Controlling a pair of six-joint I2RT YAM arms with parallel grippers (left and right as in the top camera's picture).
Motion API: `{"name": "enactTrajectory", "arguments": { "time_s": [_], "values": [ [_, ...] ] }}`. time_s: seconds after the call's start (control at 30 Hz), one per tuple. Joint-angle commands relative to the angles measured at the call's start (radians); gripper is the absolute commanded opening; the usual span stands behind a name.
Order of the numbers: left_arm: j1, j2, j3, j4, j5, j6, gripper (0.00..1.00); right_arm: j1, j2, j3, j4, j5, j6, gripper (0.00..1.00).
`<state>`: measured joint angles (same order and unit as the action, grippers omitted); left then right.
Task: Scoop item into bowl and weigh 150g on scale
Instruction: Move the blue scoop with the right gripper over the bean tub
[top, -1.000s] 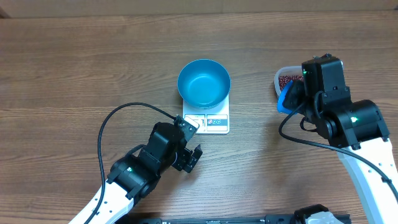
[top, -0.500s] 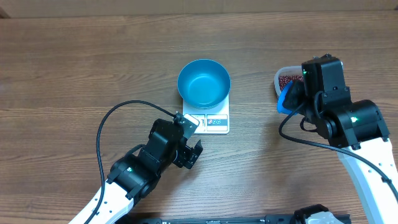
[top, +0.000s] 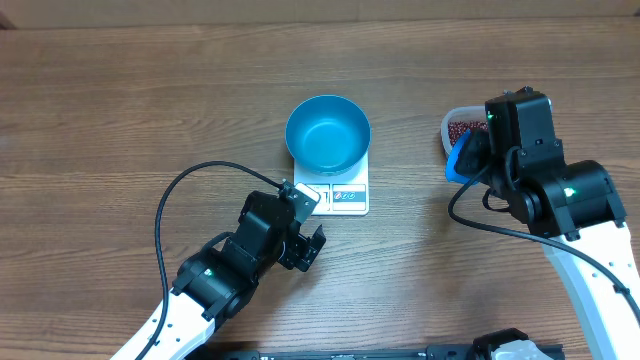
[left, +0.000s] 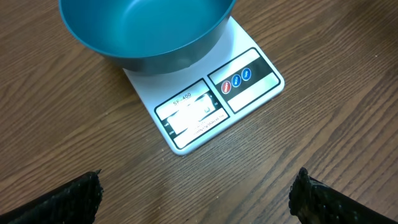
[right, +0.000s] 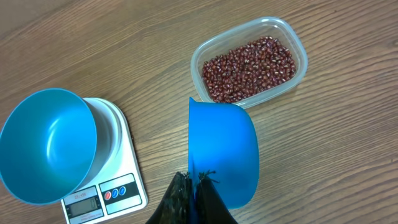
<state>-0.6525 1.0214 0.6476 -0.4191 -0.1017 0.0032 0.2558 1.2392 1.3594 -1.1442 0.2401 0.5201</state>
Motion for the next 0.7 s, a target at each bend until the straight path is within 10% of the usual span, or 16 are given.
{"name": "enactTrajectory", "arguments": {
  "time_s": [0.0,0.67],
  "values": [
    [0.004,0.006,-0.007,0.001,-0.01,-0.003,1.0,-0.005,-0.003,0.022,0.021,0.03,0.002,0.04],
    [0.004,0.006,-0.007,0.001,-0.01,-0.003,1.0,-0.225,0.295,0.076,0.225,0.089,-0.467,0.04]
  ]
}}
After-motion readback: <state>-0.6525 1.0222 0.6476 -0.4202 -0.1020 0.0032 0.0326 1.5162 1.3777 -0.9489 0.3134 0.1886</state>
